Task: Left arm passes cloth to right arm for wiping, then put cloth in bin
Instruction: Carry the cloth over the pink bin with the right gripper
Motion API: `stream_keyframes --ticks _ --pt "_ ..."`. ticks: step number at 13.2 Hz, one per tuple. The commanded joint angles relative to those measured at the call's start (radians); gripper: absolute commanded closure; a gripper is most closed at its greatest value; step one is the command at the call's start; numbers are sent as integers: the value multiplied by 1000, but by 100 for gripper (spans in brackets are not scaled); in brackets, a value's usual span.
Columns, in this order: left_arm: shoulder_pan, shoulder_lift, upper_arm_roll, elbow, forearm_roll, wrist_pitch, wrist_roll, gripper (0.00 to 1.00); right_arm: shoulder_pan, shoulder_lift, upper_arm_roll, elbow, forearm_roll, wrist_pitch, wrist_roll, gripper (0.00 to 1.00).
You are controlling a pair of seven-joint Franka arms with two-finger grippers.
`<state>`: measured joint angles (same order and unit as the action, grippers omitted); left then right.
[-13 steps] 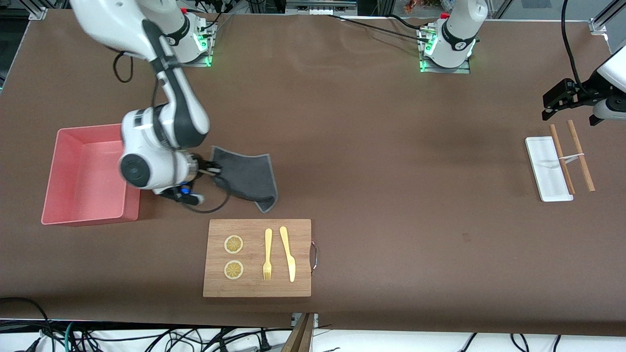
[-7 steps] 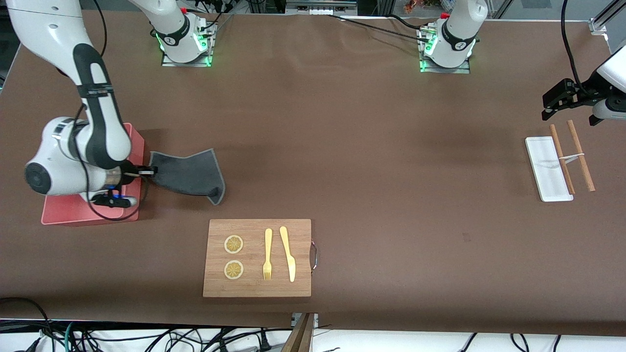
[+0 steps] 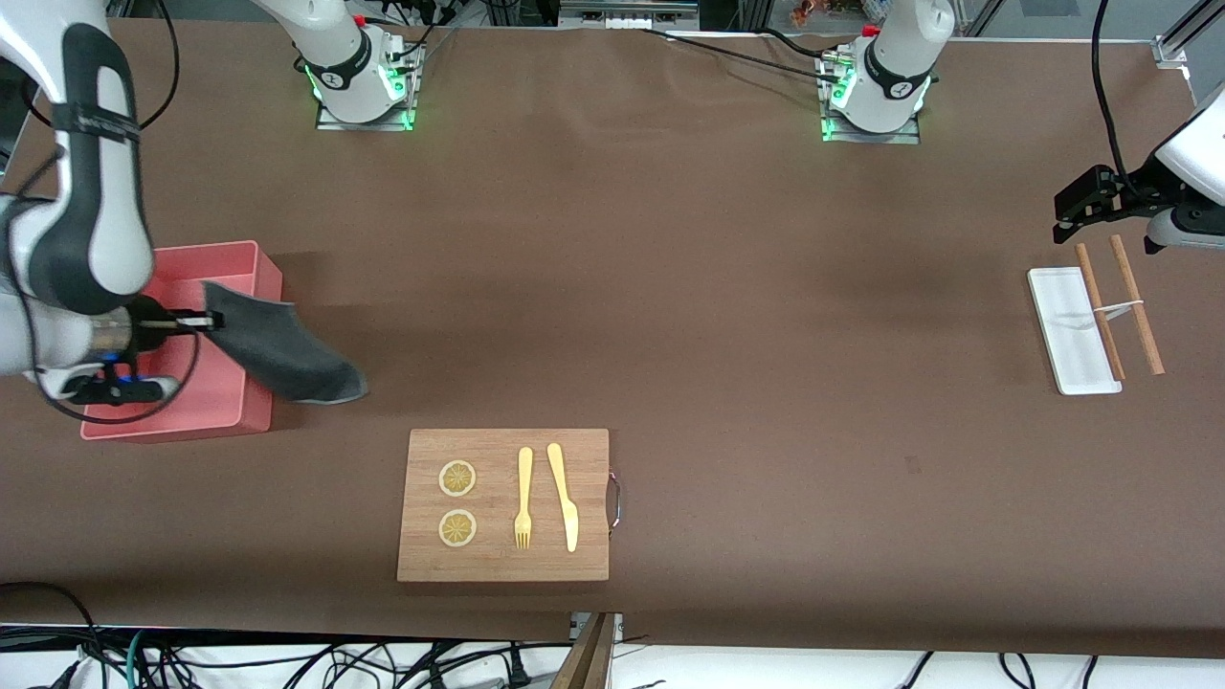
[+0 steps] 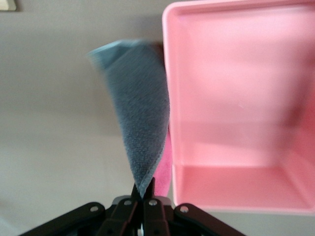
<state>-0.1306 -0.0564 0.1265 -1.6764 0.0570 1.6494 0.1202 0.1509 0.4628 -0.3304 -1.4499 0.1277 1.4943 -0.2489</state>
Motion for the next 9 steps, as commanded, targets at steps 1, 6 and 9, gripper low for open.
stream_keyframes --ticks 1,6,9 --pt "8 4 -7 23 0 -3 13 0 9 -35 -57 68 -43 -98 -85 100" --pt "12 4 -4 20 -3 -7 16 0 9 -105 -176 69 -92 -164 -257 100" --pt "12 4 -4 20 -3 -8 16 0 10 -107 -200 69 -117 -164 -286 100"
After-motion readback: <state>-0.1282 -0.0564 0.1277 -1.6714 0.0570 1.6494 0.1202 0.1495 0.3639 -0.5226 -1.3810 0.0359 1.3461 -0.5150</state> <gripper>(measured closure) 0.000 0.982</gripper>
